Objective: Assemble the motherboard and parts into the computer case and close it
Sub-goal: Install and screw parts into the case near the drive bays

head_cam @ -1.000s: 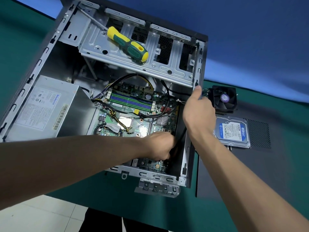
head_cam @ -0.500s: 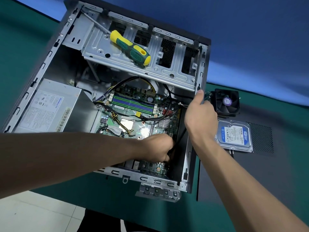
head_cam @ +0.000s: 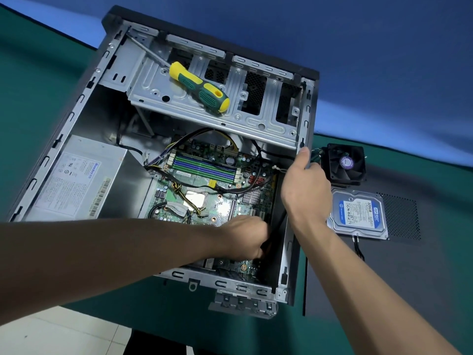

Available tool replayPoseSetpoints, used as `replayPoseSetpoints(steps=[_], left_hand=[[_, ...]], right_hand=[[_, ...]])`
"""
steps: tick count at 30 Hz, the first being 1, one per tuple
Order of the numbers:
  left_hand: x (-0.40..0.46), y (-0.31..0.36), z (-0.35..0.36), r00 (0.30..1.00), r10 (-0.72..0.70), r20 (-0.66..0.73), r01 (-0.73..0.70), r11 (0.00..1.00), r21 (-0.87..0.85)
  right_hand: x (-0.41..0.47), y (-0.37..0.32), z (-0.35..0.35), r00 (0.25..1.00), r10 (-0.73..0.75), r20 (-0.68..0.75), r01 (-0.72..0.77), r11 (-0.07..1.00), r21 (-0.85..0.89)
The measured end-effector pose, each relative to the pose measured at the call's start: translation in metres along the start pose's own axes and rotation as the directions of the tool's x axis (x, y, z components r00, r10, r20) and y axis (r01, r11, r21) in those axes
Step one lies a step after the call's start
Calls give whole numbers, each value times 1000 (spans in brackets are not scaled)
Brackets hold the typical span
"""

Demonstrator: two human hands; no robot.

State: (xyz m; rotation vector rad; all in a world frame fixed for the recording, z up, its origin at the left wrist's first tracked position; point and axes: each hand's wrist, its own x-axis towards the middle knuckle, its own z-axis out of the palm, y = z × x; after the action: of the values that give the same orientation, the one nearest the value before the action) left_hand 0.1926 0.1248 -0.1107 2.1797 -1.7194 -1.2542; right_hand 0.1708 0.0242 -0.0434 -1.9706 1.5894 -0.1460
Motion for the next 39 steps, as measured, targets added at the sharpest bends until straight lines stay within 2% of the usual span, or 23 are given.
replayPoseSetpoints(steps=[5,10,19,24,30,36,39], left_hand=[[2,2,1,999,35,-7,-35,999,30],[4,-3,0,1000,17,26,-16,1000,-21],[1,-2,2,997,65,-43,-63,997,45],[3,-3,7,1000,-10,-5,9,996,-90],[6,-1,-2,998,-41,39,45,991,-126],[4,-4,-11,987,-76,140,113,953,-281],[-4,-5,-19,996,-73,53,85,959,-271]], right_hand=[[0,-1,-1,1000,8,-3,-8,1000,2],[-1,-1,-1,1000,11,5,-11,1000,0],[0,0,-1,1000,6,7,-6,1000,0],[-1,1,0,1000,-3,9,3,1000,6],[0,0,-1,1000,8,19,-8,1000,4],[-1,-1,-1,1000,6,10,-6,1000,-4],[-1,0,-1,1000,0,15,0,1000,-10]])
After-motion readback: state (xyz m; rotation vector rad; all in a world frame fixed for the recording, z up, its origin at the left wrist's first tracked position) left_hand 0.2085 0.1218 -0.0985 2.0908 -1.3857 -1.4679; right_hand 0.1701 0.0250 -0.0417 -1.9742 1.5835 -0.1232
